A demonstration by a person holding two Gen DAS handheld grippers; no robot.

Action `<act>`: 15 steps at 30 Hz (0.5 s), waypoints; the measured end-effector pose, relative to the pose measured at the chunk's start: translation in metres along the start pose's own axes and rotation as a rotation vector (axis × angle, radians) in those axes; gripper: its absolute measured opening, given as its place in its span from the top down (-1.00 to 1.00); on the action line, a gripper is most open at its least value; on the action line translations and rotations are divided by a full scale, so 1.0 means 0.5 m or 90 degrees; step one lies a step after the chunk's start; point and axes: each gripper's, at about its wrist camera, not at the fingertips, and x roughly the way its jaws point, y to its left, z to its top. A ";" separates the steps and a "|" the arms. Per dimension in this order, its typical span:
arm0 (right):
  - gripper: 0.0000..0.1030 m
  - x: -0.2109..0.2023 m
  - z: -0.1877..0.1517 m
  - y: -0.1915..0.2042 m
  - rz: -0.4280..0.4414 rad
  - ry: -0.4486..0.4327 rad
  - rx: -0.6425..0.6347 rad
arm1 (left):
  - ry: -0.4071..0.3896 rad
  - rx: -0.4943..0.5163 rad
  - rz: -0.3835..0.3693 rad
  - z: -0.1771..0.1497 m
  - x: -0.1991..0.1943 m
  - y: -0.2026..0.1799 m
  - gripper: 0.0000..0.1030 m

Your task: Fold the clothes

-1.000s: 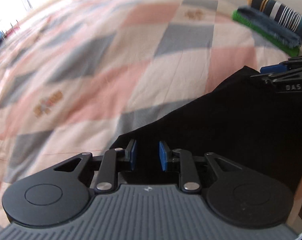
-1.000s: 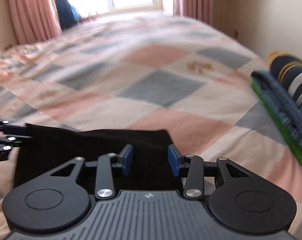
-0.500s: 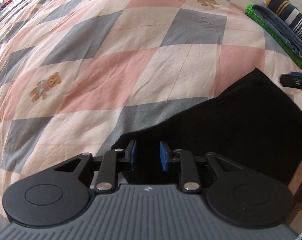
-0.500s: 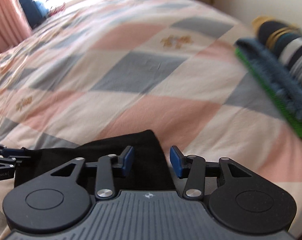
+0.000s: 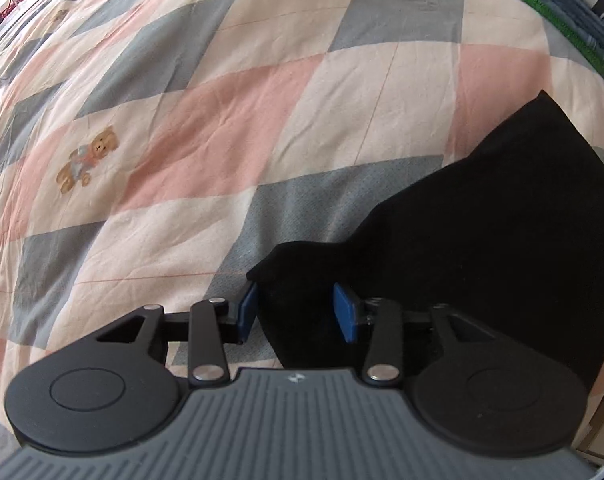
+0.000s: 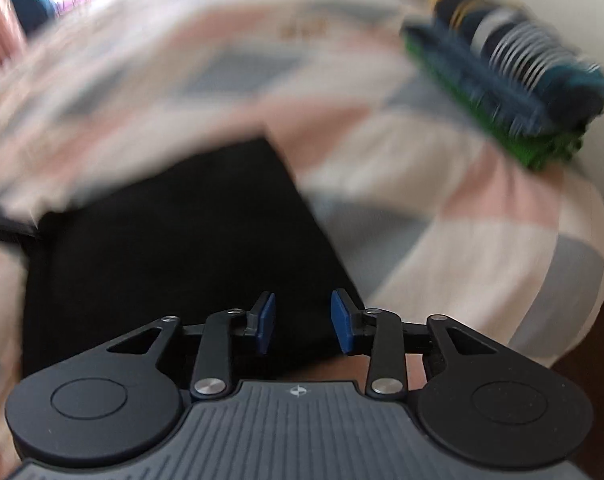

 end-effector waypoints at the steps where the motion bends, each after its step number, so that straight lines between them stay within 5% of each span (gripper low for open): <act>1: 0.34 0.009 0.002 -0.003 0.002 0.009 0.002 | 0.000 -0.012 0.001 0.001 -0.009 0.004 0.30; 5: 0.34 -0.021 0.019 -0.018 0.049 -0.004 0.008 | -0.029 -0.072 0.003 -0.032 -0.083 0.022 0.40; 10: 0.34 -0.074 -0.007 -0.040 0.119 -0.033 -0.022 | -0.035 -0.167 -0.029 -0.157 -0.166 -0.021 0.41; 15: 0.34 -0.039 -0.012 -0.044 0.134 -0.009 -0.114 | -0.010 -0.223 -0.027 -0.247 -0.126 -0.125 0.40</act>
